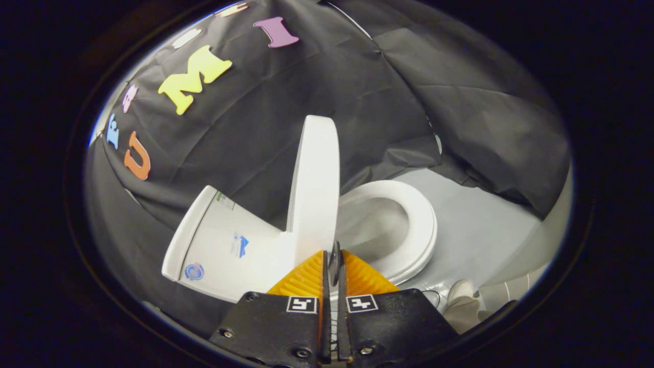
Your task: Open the toilet lid.
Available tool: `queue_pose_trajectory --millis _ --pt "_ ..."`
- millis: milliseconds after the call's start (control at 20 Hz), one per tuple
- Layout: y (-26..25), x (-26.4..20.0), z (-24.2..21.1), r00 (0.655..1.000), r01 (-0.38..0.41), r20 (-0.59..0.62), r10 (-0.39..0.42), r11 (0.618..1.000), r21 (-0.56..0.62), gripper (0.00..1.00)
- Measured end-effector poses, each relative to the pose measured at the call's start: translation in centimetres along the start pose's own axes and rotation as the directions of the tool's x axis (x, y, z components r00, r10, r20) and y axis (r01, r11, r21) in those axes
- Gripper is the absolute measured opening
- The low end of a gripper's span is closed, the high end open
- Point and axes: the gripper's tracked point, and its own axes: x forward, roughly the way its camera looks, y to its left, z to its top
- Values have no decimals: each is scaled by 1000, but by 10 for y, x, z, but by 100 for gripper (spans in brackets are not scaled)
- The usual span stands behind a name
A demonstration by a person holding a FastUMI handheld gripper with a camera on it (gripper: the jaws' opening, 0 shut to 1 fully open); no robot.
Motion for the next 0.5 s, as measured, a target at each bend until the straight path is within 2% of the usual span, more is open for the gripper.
queue_pose_trajectory --millis 500 --pt "34 -10 6 1000 -26 11 27 998 -52 8"
